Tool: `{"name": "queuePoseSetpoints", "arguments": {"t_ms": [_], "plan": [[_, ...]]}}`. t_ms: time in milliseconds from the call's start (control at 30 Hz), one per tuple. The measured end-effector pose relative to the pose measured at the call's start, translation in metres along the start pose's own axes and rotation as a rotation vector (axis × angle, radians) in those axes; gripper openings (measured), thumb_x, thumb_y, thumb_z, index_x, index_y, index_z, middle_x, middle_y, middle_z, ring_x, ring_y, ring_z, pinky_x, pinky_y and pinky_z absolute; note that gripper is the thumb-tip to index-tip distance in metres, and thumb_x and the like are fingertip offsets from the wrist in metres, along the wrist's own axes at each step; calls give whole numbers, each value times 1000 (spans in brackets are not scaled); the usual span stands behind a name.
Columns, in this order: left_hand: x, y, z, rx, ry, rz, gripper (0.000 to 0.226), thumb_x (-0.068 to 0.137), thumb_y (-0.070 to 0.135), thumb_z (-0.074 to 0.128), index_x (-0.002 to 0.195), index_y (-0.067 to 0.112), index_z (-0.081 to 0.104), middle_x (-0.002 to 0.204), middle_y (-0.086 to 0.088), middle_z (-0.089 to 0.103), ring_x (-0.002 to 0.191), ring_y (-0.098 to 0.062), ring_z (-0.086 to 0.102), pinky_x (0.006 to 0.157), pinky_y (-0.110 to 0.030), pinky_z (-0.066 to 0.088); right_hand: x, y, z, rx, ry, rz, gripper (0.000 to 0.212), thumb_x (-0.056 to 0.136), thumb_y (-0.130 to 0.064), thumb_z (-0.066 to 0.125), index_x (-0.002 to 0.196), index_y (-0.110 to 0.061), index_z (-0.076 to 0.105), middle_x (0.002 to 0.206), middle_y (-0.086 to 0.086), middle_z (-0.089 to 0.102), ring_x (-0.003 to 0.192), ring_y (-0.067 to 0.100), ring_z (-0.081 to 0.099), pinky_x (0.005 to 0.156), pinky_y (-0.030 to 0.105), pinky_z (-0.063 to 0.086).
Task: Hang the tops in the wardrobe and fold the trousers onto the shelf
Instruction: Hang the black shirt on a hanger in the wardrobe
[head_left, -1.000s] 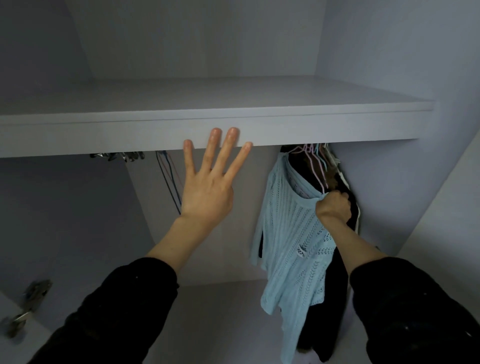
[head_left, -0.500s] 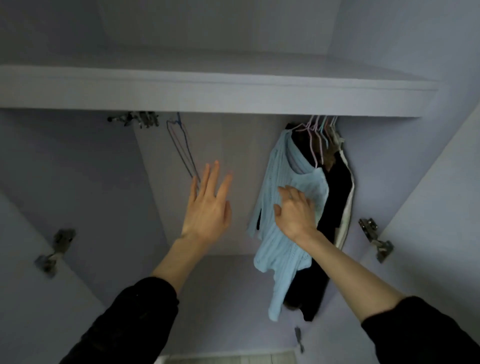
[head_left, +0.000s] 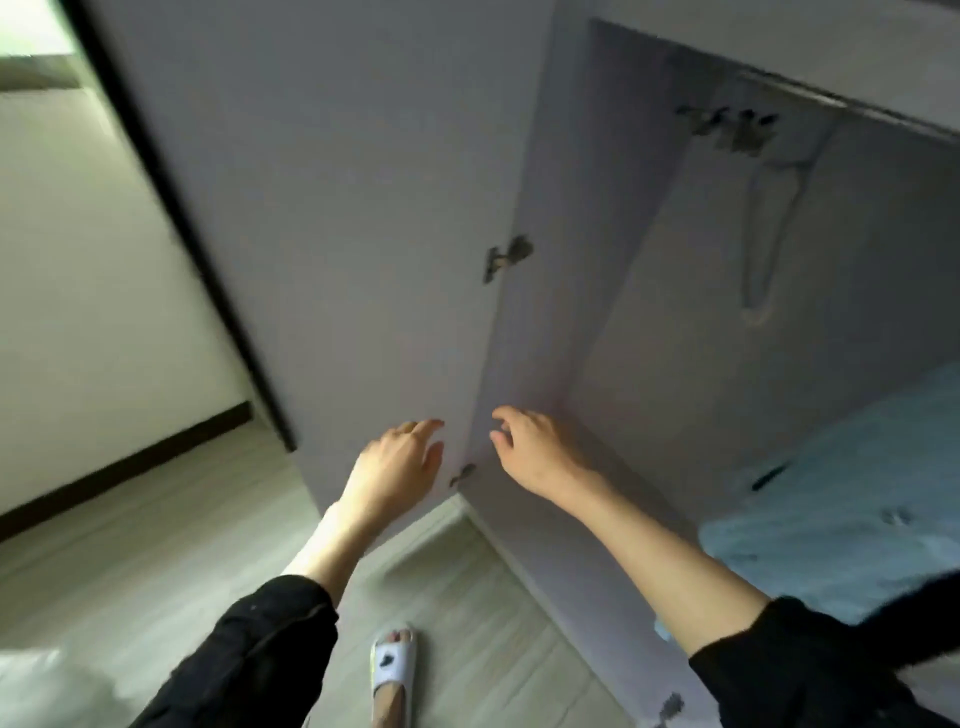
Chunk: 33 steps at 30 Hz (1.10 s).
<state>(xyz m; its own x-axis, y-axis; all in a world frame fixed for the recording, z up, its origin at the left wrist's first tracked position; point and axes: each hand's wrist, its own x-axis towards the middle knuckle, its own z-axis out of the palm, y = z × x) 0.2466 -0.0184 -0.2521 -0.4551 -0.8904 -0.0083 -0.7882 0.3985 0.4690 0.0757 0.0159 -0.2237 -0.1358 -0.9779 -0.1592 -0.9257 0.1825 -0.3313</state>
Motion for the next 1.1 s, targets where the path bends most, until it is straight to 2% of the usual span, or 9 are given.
{"name": "queuePoseSetpoints", "arguments": {"t_ms": [133, 333, 367, 467, 700, 867, 967, 1100], "plan": [[-104, -70, -7, -69, 119, -310, 38, 98, 27, 41, 135, 21, 46, 133, 0, 54, 122, -21, 50, 95, -31, 40, -15, -90, 55, -17, -178, -259, 34, 96, -26, 45, 128, -16, 52, 126, 8, 58, 116, 29, 53, 93, 34, 43], [-278, -156, -26, -178, 288, -768, 37, 97, 23, 42, 133, 18, 48, 128, -4, 57, 120, -22, 52, 97, -35, 41, -83, -244, 141, -148, -385, -684, 38, 97, -29, 44, 132, -17, 48, 126, 6, 59, 118, 27, 53, 93, 35, 42], [-282, -158, -26, -189, 296, -781, 37, 97, 23, 42, 133, 18, 48, 129, -5, 57, 120, -22, 52, 97, -35, 41, -85, -248, 143, -147, -394, -686, 38, 96, -29, 44, 132, -17, 48, 127, 5, 59, 118, 27, 53, 94, 35, 42], [-375, -191, -39, -236, 373, -969, 38, 97, 24, 41, 134, 18, 48, 133, -4, 55, 122, -22, 51, 99, -36, 41, -135, -327, 186, -186, -480, -857, 38, 97, -31, 41, 132, -19, 47, 126, 4, 59, 118, 27, 52, 95, 37, 43], [-572, -260, -65, -323, 515, -1281, 40, 100, 26, 34, 139, 21, 41, 141, -1, 47, 126, -20, 46, 100, -35, 40, -255, -492, 273, -250, -628, -1202, 38, 98, -29, 42, 133, -14, 47, 126, 7, 60, 113, 26, 56, 91, 37, 48], [-685, -293, -79, -303, 618, -1489, 40, 100, 23, 35, 140, 17, 40, 143, -3, 43, 128, -22, 43, 102, -35, 36, -337, -579, 335, -325, -715, -1416, 39, 98, -34, 45, 132, -16, 49, 125, 7, 61, 110, 26, 59, 90, 38, 50], [-744, -309, -77, -261, 654, -1615, 42, 100, 22, 36, 141, 17, 38, 146, -1, 38, 134, -19, 35, 105, -34, 31, -383, -623, 369, -390, -778, -1508, 38, 98, -34, 44, 132, -18, 49, 121, 5, 63, 107, 24, 61, 86, 36, 51], [-807, -331, -67, -260, 615, -1778, 45, 99, 22, 34, 144, 18, 31, 153, -4, 24, 142, -21, 17, 112, -47, 23, -431, -673, 412, -455, -833, -1611, 38, 98, -33, 43, 133, -18, 48, 128, 3, 59, 115, 25, 56, 87, 32, 46]]}}
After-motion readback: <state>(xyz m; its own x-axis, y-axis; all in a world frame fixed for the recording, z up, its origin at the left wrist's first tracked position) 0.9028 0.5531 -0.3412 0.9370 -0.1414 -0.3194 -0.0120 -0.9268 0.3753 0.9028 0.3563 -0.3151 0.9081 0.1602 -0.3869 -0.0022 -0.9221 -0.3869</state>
